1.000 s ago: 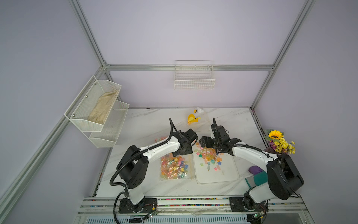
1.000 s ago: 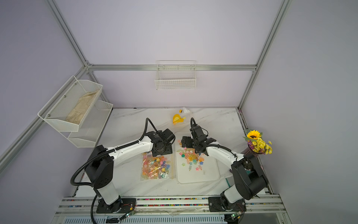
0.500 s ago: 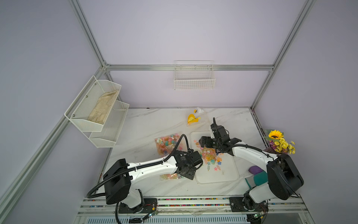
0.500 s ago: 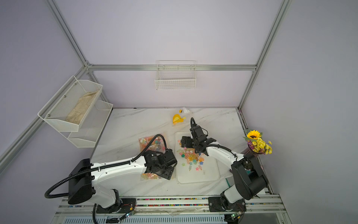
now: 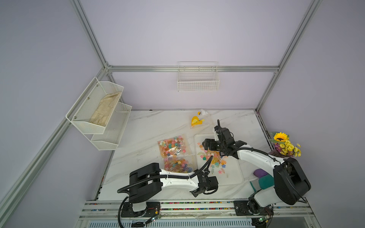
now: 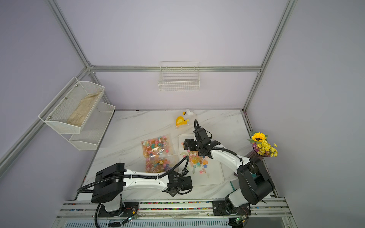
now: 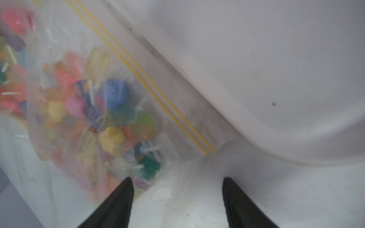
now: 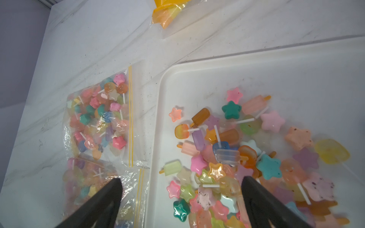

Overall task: Pour candies out of the ziploc bag
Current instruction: Adjust the ziploc bag at the center of the board.

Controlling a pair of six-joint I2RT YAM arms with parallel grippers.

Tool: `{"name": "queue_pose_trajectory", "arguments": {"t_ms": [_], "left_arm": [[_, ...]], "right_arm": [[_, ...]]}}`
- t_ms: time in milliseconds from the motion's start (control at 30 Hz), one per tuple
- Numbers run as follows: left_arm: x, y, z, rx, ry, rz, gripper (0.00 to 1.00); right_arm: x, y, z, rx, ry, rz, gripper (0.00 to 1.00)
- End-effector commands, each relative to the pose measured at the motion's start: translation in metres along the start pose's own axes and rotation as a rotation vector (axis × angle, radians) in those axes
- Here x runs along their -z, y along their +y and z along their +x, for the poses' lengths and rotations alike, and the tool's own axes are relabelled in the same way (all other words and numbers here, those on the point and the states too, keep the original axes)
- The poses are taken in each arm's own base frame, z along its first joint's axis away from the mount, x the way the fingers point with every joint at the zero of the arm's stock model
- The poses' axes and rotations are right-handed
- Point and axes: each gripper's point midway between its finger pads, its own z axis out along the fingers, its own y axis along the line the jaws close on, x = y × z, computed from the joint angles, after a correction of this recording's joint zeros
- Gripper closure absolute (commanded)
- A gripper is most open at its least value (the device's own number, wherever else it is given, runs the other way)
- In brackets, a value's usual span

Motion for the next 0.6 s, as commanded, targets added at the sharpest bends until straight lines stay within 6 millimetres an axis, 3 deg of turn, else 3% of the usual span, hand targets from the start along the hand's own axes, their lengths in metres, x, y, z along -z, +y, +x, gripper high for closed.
{"name": "queue_pose_trajectory", "arguments": {"t_ms": [0,167,567], "left_arm": [[0.005,0.013,-0.024,0.062,-0.08,-0.082,0.33],[-0.002,0.021,-0.025,0.1,-0.078,-0.117,0.47],[-0.008,0.039,-0.022,0.232,-0.089,-0.083,0.95]], "right_arm": [[0.008,0.009,-0.012,0.001,-0.033,-0.021,0.03],[0.008,0.008,-0.011,0.002,-0.029,-0.017,0.03],[0.009,0.009,-0.013,-0.005,-0.026,-0.014,0.03]]}}
